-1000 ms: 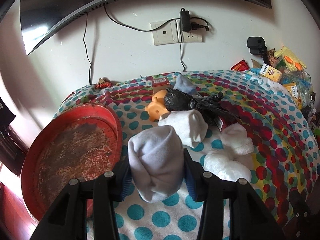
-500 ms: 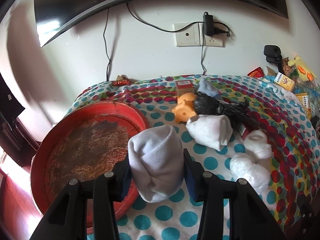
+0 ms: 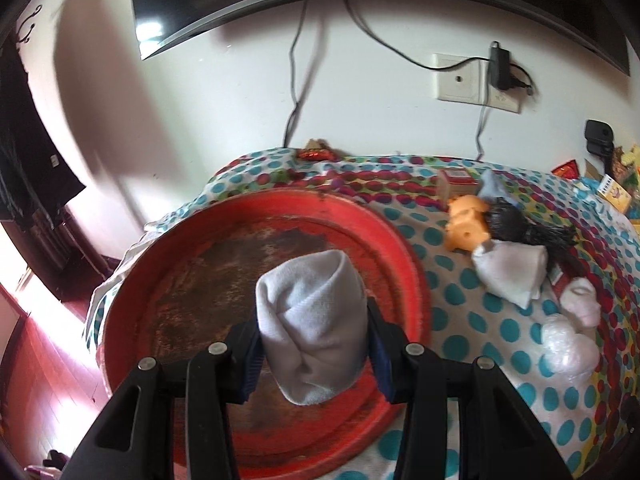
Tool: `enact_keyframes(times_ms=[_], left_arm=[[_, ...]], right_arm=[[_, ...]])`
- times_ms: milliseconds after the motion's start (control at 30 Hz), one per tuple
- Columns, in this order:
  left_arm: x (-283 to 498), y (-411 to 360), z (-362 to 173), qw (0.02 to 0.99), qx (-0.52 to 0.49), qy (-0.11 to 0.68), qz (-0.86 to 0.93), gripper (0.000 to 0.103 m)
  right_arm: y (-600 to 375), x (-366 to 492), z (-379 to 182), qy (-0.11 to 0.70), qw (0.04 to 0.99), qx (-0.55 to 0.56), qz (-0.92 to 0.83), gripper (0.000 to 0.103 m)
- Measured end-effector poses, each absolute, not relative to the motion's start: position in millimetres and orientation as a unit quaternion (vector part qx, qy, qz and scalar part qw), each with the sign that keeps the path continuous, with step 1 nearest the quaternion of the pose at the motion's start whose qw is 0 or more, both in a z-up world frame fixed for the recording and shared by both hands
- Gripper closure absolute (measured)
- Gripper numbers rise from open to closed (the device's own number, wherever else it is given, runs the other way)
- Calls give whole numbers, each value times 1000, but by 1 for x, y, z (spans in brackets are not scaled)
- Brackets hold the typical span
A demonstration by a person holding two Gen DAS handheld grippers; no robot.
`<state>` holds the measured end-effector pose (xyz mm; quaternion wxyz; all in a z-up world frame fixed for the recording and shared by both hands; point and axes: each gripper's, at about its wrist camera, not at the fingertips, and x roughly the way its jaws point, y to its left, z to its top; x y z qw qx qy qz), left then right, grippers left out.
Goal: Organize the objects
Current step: 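Carry the white sock with the left gripper over the red tray and release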
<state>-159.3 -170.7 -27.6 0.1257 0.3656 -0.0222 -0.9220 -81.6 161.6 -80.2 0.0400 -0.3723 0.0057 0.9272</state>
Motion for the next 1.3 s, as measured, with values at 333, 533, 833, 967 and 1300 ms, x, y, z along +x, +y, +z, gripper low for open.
enact_keyframes(times_ms=[333,533,833,967,1300], left_arm=[[-156,-226,-41,170,384,-7,-907,58],[-154,-253,-53,196,399,3,-896,58],[-151,-276,-69,218,414,7,-884,58],[-152,-281,-74,222,421,7,-880,58],[-151,-296,-87,234,434,17,-870,58]], right_arm=[[158,-80,-81,-1,36,-373,927,0],[156,-79,-83,-3,33,-374,927,0],[154,-80,-85,-7,31,-377,926,0],[153,-81,-87,-9,30,-380,925,0],[151,-80,-88,-13,29,-381,924,0]])
